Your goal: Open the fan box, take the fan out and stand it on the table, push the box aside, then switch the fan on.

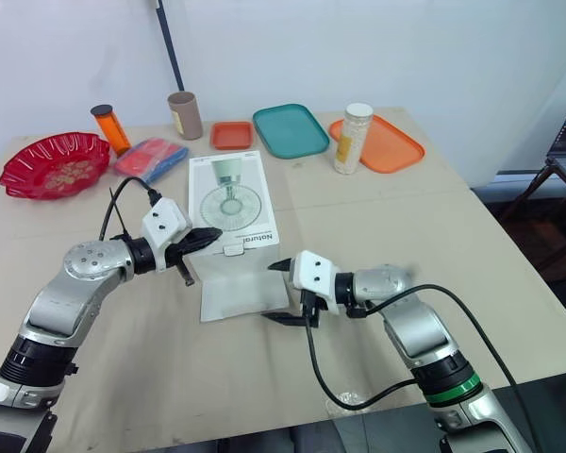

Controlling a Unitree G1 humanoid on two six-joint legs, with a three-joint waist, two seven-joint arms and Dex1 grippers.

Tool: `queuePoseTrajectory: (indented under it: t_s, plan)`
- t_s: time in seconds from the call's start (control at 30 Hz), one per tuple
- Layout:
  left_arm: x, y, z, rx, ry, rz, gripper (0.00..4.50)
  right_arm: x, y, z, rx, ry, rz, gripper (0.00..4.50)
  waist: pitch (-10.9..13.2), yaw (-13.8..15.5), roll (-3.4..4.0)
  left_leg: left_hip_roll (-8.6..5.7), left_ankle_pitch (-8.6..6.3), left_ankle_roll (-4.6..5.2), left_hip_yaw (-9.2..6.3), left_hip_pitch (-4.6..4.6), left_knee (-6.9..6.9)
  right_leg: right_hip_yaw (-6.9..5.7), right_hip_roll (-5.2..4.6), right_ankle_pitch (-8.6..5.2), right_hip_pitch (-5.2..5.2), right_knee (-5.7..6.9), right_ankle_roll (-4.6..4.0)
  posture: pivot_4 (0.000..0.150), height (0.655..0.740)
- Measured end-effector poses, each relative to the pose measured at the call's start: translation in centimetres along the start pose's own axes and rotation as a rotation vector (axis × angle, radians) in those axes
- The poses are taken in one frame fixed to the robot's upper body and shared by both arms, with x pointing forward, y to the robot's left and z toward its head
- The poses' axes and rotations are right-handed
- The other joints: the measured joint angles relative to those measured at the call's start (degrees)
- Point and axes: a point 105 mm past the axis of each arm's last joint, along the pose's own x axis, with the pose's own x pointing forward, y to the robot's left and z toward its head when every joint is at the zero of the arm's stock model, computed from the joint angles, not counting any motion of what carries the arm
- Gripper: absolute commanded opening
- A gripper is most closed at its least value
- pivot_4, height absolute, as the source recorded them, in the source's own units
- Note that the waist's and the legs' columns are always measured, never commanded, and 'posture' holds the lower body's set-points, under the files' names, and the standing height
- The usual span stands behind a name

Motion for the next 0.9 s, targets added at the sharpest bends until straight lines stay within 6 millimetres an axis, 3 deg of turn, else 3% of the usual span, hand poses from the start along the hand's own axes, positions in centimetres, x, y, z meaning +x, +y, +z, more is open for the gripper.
queuePoseTrajectory:
  t_s: [0.13, 0.4, 0.57, 0.9]
  plan:
    - [-0.1, 0.0, -0.1, 0.002, 0.004, -0.001, 0.09, -1.1, -0.7, -0.5, 0.133, 0.006, -0.065, 4.5, -0.01, -0.03, 0.01, 0.0, 0.0, 0.0, 0.01, 0.02, 0.0, 0.01, 0.01, 0.0, 0.0, 0.01, 0.0, 0.15, 0.74]
    - [0.0, 0.1, 0.0, 0.003, 0.003, -0.009, 0.09, 0.3, -0.7, -0.7, 0.222, -0.014, -0.09, 4.5, -0.01, -0.04, 0.02, 0.0, 0.0, 0.0, 0.01, 0.02, 0.0, 0.02, 0.01, 0.0, 0.01, 0.02, 0.0, 0.15, 0.74]
    - [0.0, 0.0, 0.0, 0.005, 0.004, -0.013, 0.09, 1.7, -1.7, -2.3, 0.305, 0.004, -0.122, 4.5, -0.01, -0.05, 0.02, 0.0, 0.0, 0.0, 0.01, 0.02, -0.01, 0.01, 0.0, 0.0, 0.0, 0.01, 0.0, 0.15, 0.74]
    - [-0.2, 0.0, -0.1, 0.003, 0.005, 0.002, 0.09, 1.9, -1.3, -2.6, 0.315, 0.005, -0.095, 4.5, -0.02, -0.09, 0.03, 0.01, 0.0, 0.0, 0.01, 0.02, -0.01, 0.01, 0.01, 0.0, -0.01, 0.02, 0.0, 0.15, 0.74]
